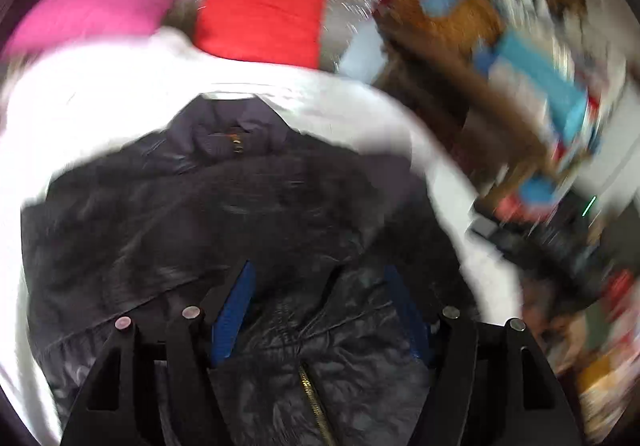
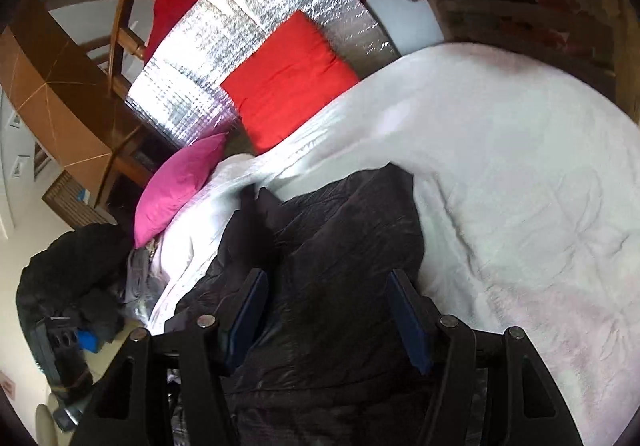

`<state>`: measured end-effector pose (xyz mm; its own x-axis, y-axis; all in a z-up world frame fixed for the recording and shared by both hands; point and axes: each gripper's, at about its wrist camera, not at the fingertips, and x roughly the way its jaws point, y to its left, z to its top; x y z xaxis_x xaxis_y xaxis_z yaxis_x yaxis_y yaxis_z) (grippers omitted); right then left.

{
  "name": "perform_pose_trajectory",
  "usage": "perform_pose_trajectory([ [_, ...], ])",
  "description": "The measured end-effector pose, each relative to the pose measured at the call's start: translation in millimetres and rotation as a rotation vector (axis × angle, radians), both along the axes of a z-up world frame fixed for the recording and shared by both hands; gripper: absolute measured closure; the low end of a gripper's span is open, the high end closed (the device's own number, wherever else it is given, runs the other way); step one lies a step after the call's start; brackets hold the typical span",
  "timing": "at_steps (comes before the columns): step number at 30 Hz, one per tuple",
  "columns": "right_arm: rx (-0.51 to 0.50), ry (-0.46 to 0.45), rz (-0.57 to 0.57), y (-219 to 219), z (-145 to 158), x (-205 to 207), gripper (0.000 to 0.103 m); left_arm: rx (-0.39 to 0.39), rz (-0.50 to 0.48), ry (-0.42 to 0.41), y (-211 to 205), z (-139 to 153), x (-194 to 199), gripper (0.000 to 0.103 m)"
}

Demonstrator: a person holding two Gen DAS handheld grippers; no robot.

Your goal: Fold large clothes

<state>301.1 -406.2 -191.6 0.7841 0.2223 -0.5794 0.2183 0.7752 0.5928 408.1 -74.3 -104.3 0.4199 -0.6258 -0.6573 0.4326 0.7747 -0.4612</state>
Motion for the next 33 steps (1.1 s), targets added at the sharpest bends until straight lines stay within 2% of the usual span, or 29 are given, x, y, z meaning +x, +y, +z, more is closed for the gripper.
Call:
perform_pose_trajectory([
  [1, -0.004, -0.003, 0.009, 4, 0, 1, 0.037, -0.061, 0.05, 0.005, 22, 4, 1, 0.031],
  [3, -0.008, -0.005, 0.042, 14, 1, 6, 0.037, -0.098, 0.167, 0.004, 53, 8, 5, 0.028],
  [4, -0.002, -0.001, 0.066, 20, 0, 9, 0.037, -0.089, 0.23, -0.004, 70, 8, 5, 0.028],
  [7, 0.034, 0.011, 0.103, 29, -7, 18, 0.037, 0.021, 0.358, -0.021, 95, -3, 7, 0.028],
  [9, 0.128, 0.024, 0.13, 29, -19, 27, 0.037, 0.035, 0.403, 0.027, 108, -16, 14, 0.029],
  [11, 0.197, 0.029, 0.132, 30, -31, 36, 0.037, 0.057, 0.443, 0.033, 115, -26, 17, 0.032],
  [12, 0.204, 0.037, 0.135, 32, -35, 41, 0.038, 0.096, 0.454, 0.036, 114, -29, 19, 0.039],
  [13, 0.209, 0.05, 0.14, 34, -39, 48, 0.038, 0.112, 0.455, 0.044, 113, -33, 24, 0.051],
  [14, 0.197, 0.073, 0.133, 37, -44, 56, 0.039, 0.112, 0.447, 0.059, 113, -36, 23, 0.055],
  [16, 0.144, 0.138, 0.082, 39, -52, 68, 0.045, 0.101, 0.438, 0.093, 115, -43, 28, 0.056],
  [20, 0.208, 0.215, 0.008, 32, -74, 90, 0.046, 0.144, 0.429, 0.137, 114, -61, 31, 0.055],
  [23, 0.211, 0.192, -0.02, 31, -80, 102, 0.046, 0.17, 0.408, 0.152, 111, -70, 31, 0.055],
  [25, 0.207, 0.143, -0.029, 30, -82, 107, 0.046, 0.184, 0.404, 0.142, 106, -70, 31, 0.055],
  [26, 0.202, 0.117, -0.031, 31, -82, 108, 0.055, 0.187, 0.402, 0.14, 104, -68, 31, 0.054],
  [27, 0.191, 0.105, -0.037, 31, -80, 109, 0.077, 0.184, 0.403, 0.14, 104, -70, 34, 0.054],
  [30, 0.181, 0.07, -0.054, 28, -72, 105, 0.085, 0.147, 0.412, 0.151, 107, -68, 34, 0.054],
  [33, 0.12, 0.002, -0.053, 35, -45, 93, 0.087, 0.14, 0.42, 0.13, 110, -63, 30, 0.054],
])
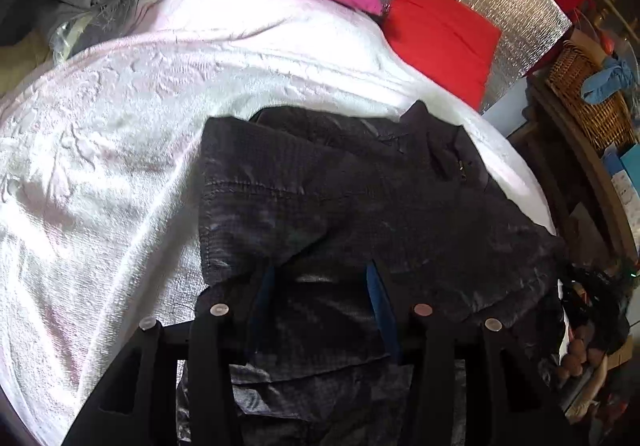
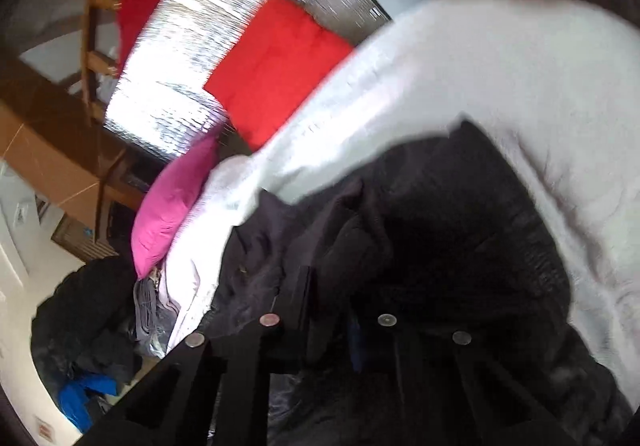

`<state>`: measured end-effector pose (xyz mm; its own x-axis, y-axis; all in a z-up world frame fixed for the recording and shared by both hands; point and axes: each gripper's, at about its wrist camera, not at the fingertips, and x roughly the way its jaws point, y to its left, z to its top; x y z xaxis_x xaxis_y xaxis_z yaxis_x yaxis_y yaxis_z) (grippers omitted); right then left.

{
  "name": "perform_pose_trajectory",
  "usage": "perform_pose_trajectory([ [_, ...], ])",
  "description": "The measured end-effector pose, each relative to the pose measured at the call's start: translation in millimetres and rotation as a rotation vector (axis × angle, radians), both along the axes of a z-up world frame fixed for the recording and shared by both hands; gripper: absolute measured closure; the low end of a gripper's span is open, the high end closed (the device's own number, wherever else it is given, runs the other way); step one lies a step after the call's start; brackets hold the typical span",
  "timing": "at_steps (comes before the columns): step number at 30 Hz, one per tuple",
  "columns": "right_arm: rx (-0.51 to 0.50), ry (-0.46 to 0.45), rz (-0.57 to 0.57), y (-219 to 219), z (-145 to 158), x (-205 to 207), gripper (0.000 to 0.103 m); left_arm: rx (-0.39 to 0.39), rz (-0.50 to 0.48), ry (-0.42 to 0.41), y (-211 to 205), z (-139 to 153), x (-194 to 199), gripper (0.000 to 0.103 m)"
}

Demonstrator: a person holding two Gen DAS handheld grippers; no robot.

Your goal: Fold large clothes

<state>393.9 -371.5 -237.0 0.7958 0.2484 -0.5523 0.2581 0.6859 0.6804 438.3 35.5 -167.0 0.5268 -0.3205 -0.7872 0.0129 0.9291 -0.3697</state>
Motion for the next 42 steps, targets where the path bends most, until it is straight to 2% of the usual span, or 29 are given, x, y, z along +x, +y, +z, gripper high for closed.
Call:
perform_pose_trajectory([
  [5, -0.097, -0.112, 0.017, 16, 47, -38, 0.088, 0.062, -0.031, -0.052, -10, 14, -15, 0.054],
  [9, -0.153, -0.108, -0.021, 7, 57, -81, 0.088, 0.084, -0.05, -0.026, -15, 6, -17, 0.054],
  [11, -0.166, -0.06, -0.022, -3, 47, -84, 0.088, 0.112, -0.077, -0.018, -24, 1, -18, 0.052],
  [12, -0.16, -0.033, -0.011, -9, 40, -83, 0.088, 0.141, -0.093, -0.021, -29, 0, -19, 0.046],
  [13, -0.151, 0.025, 0.029, -14, 27, -76, 0.088, 0.197, -0.115, -0.03, -38, -2, -20, 0.042],
  [14, -0.138, 0.124, 0.081, -17, 8, -66, 0.088, 0.244, -0.13, -0.037, -44, -2, -21, 0.042],
  [15, -0.117, 0.192, 0.099, -20, -4, -61, 0.088, 0.27, -0.139, -0.041, -49, -1, -22, 0.042],
  [16, -0.074, 0.221, 0.105, -24, -12, -61, 0.088, 0.285, -0.146, -0.041, -53, 0, -22, 0.042],
  [17, -0.025, 0.218, 0.105, -30, -12, -62, 0.087, 0.282, -0.153, -0.04, -53, 3, -23, 0.041],
  [19, 0.036, 0.187, 0.118, -44, 4, -66, 0.087, 0.216, -0.159, -0.036, -45, 13, -21, 0.04],
  [22, 0.023, 0.093, 0.082, -63, 32, -80, 0.082, 0.118, -0.116, -0.06, -20, 30, -18, 0.037],
  [23, -0.007, 0.072, 0.046, -68, 40, -84, 0.077, 0.103, -0.102, -0.073, -15, 37, -17, 0.036],
  [25, -0.037, 0.057, 0.004, -76, 45, -84, 0.036, 0.088, -0.04, -0.108, 5, 46, -16, 0.027],
  [26, -0.052, 0.058, -0.016, -79, 45, -82, 0.006, 0.088, -0.017, -0.109, 13, 47, -16, 0.026],
  [27, -0.068, 0.057, -0.036, -78, 46, -81, 0.005, 0.086, -0.001, -0.101, 20, 47, -16, 0.025],
  [28, -0.096, 0.051, -0.05, -75, 45, -78, 0.005, 0.077, 0.018, -0.081, 26, 43, -13, 0.025],
  [30, -0.133, 0.068, -0.008, -70, 40, -68, 0.006, 0.059, 0.035, -0.032, 36, 33, -8, 0.025],
  [32, -0.176, 0.103, 0.036, -63, 30, -54, 0.007, 0.05, 0.035, 0.02, 37, 17, -3, 0.025],
  [34, -0.211, 0.162, 0.067, -55, 13, -40, 0.012, 0.059, 0.032, 0.055, 32, 7, 2, 0.025],
  [35, -0.214, 0.188, 0.075, -51, 4, -37, 0.021, 0.063, 0.031, 0.081, 31, 0, 4, 0.025],
  [36, -0.207, 0.234, 0.093, -47, -9, -29, 0.037, 0.049, 0.029, 0.101, 31, -7, 6, 0.025],
  [37, -0.193, 0.256, 0.111, -47, -17, -28, 0.045, 0.031, 0.024, 0.113, 34, -11, 4, 0.026],
  [38, -0.176, 0.272, 0.123, -44, -24, -25, 0.046, 0.007, 0.015, 0.124, 30, -17, 5, 0.026],
  [39, -0.187, 0.262, 0.113, -42, -24, -26, 0.052, -0.012, 0.009, 0.128, 27, -20, 6, 0.028],
  [40, -0.209, 0.246, 0.11, -39, -19, -28, 0.058, -0.024, -0.002, 0.117, 24, -19, 6, 0.042],
  [41, -0.243, 0.219, 0.104, -35, -7, -32, 0.066, -0.022, -0.018, 0.103, 20, -17, 5, 0.051],
  [42, -0.267, 0.184, 0.099, -31, 2, -37, 0.07, -0.002, -0.022, 0.091, 16, -15, 3, 0.053],
])
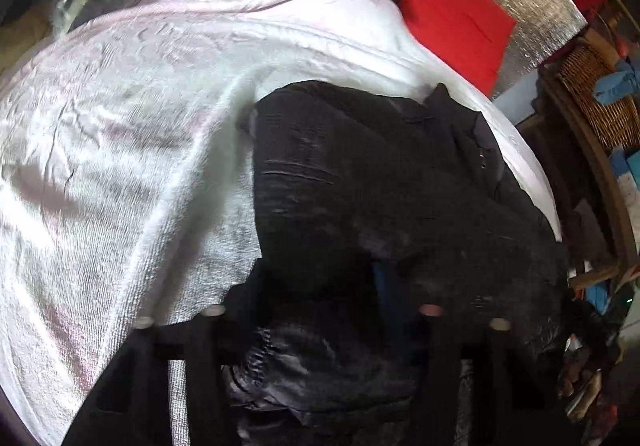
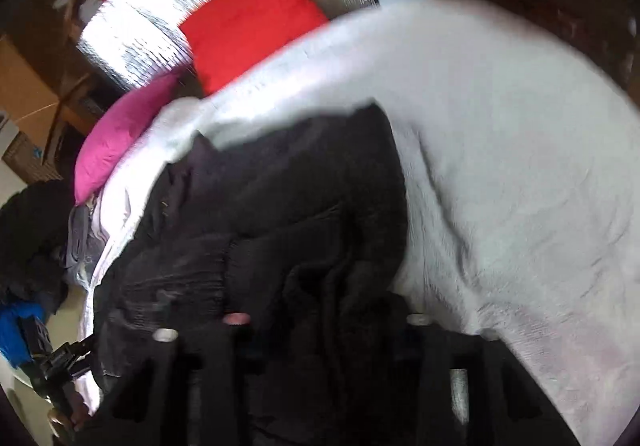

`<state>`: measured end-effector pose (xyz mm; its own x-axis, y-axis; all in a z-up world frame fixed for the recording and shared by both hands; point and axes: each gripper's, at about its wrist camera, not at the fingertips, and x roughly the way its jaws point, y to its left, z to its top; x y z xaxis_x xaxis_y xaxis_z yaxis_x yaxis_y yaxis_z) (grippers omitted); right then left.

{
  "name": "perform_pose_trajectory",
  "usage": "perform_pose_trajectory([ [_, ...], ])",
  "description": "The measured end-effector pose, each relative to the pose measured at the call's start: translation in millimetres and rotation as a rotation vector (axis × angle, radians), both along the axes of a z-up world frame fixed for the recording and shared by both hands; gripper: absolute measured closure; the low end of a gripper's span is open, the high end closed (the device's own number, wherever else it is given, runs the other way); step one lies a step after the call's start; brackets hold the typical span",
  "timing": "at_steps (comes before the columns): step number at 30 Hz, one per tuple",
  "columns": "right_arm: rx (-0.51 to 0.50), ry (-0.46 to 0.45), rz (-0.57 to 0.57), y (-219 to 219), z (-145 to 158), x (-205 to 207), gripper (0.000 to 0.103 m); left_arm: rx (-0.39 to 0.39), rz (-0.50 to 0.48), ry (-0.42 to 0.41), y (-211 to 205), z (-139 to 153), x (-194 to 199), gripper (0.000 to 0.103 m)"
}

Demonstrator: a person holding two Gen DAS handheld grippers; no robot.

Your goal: Fold large clothes

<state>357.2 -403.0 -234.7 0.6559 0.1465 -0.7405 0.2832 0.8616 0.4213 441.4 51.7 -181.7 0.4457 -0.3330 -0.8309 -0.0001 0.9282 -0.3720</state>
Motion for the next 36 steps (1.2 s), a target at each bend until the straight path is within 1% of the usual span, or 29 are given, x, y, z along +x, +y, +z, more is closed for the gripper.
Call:
perform_pose_trajectory([
  [2, -0.052, -0.065, 0.009, 9, 15, -9, 0.07, 0.034, -0.004, -0.027, -6, 3, -2, 0.053],
  [3, -0.073, -0.074, 0.014, 12, 17, -9, 0.071, 0.047, -0.003, -0.023, -8, 2, -1, 0.053],
  [5, -0.093, -0.017, 0.015, 9, 4, -5, 0.07, 0.054, 0.004, 0.0, -10, -3, 1, 0.05],
  [6, -0.077, 0.039, 0.01, 6, -10, 2, 0.065, 0.051, 0.008, 0.01, -11, -5, 2, 0.045],
  [7, -0.044, 0.069, 0.008, 2, -21, 5, 0.063, 0.058, 0.017, 0.02, -9, -9, 7, 0.039],
  [8, -0.018, 0.061, -0.005, -2, -22, 4, 0.058, 0.063, 0.023, 0.022, -10, -10, 9, 0.039],
  [9, -0.002, 0.065, -0.011, -5, -18, 4, 0.05, 0.065, 0.024, 0.021, -9, -10, 9, 0.038],
  [11, 0.055, 0.063, 0.001, -8, -10, 0, 0.041, 0.064, 0.024, 0.015, -5, -4, 5, 0.039],
  [12, 0.07, 0.048, 0.002, -10, -6, -7, 0.039, 0.06, 0.023, 0.004, -3, -1, 2, 0.039],
  [14, 0.063, 0.004, -0.012, -13, 6, -18, 0.037, 0.062, 0.024, -0.024, 1, 9, -5, 0.039],
  [16, 0.061, -0.031, -0.031, -17, 16, -29, 0.037, 0.077, 0.03, -0.06, 2, 21, -13, 0.039],
  [19, 0.053, -0.114, -0.07, -25, 30, -46, 0.037, 0.136, 0.027, -0.167, 3, 45, -31, 0.039],
  [21, 0.044, -0.166, -0.058, -22, 42, -55, 0.038, 0.155, 0.002, -0.227, 2, 59, -44, 0.038],
  [22, 0.036, -0.19, -0.044, -19, 47, -59, 0.038, 0.161, -0.016, -0.246, -1, 63, -49, 0.037],
  [23, 0.024, -0.221, -0.022, -13, 52, -66, 0.04, 0.168, -0.038, -0.257, -5, 64, -54, 0.035],
  [24, 0.013, -0.243, 0.003, -4, 56, -66, 0.048, 0.17, -0.055, -0.261, -9, 64, -56, 0.031],
  [25, 0.003, -0.253, 0.033, 0, 60, -70, 0.052, 0.17, -0.071, -0.257, -10, 62, -60, 0.031],
  [26, -0.007, -0.247, 0.07, 8, 60, -70, 0.059, 0.171, -0.091, -0.235, -14, 56, -62, 0.031],
  [27, -0.008, -0.234, 0.103, 15, 59, -69, 0.061, 0.171, -0.105, -0.203, -16, 49, -63, 0.031],
  [28, -0.01, -0.218, 0.128, 21, 55, -67, 0.061, 0.171, -0.119, -0.161, -24, 38, -59, 0.031],
  [30, -0.025, -0.145, 0.164, 34, 40, -56, 0.061, 0.189, -0.139, -0.084, -32, 13, -50, 0.031],
  [31, -0.019, -0.09, 0.175, 37, 30, -52, 0.062, 0.224, -0.146, -0.072, -34, 5, -47, 0.031],
  [32, 0.004, 0.001, 0.194, 39, 12, -43, 0.062, 0.256, -0.151, -0.081, -36, 3, -46, 0.03],
  [33, 0.022, 0.051, 0.204, 38, 1, -40, 0.064, 0.273, -0.154, -0.087, -37, 4, -47, 0.029],
  [34, 0.039, 0.069, 0.206, 38, -6, -39, 0.064, 0.275, -0.155, -0.09, -37, 6, -48, 0.029],
  [36, 0.026, 0.049, 0.206, 38, 2, -43, 0.064, 0.259, -0.148, -0.115, -33, 14, -53, 0.029],
])
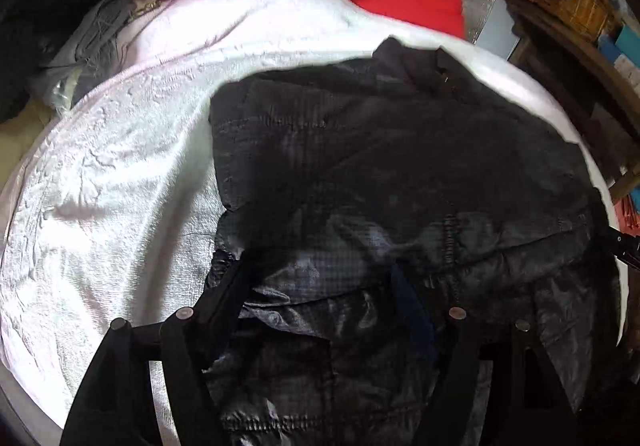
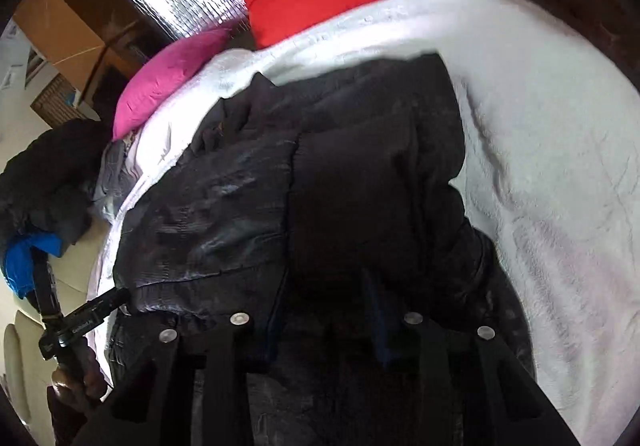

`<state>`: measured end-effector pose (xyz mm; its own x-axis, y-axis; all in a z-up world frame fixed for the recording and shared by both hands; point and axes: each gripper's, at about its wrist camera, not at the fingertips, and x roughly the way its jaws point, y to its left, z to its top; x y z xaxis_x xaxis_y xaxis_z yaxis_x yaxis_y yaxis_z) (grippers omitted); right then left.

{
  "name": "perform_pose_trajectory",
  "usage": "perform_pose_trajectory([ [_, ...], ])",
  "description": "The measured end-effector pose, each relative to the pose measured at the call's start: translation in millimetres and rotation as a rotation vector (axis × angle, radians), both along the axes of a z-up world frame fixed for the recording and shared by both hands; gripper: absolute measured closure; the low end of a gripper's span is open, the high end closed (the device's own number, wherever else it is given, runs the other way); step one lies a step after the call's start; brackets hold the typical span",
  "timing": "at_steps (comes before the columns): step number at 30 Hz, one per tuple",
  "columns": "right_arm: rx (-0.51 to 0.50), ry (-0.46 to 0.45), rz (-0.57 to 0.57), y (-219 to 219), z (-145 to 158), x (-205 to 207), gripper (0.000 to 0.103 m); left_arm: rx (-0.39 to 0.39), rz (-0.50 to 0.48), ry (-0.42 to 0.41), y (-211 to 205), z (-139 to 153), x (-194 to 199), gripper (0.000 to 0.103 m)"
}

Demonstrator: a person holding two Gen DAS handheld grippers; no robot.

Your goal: Fold large clothes

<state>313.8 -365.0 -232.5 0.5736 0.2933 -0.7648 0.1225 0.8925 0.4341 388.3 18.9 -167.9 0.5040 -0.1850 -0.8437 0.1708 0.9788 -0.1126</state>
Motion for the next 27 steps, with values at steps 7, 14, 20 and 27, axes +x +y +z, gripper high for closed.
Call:
perform_pose_trajectory([
  [7, -0.02, -0.15, -0.147, -32, 45, -29, 0.03, -0.116, 0.062, -0.101, 36, 35, -18, 0.027],
  [14, 0.078, -0.066, -0.249, -73, 18, -6, 0.024, -0.175, 0.196, 0.03, 68, 9, 18, 0.02],
  [20, 0.096, 0.013, -0.164, -56, -25, 30, 0.032, -0.239, 0.185, 0.083, 66, -11, 41, 0.02],
  [27, -0.059, -0.105, -0.113, -25, 4, 26, 0.063, -0.189, 0.176, 0.022, 48, -4, 29, 0.048],
])
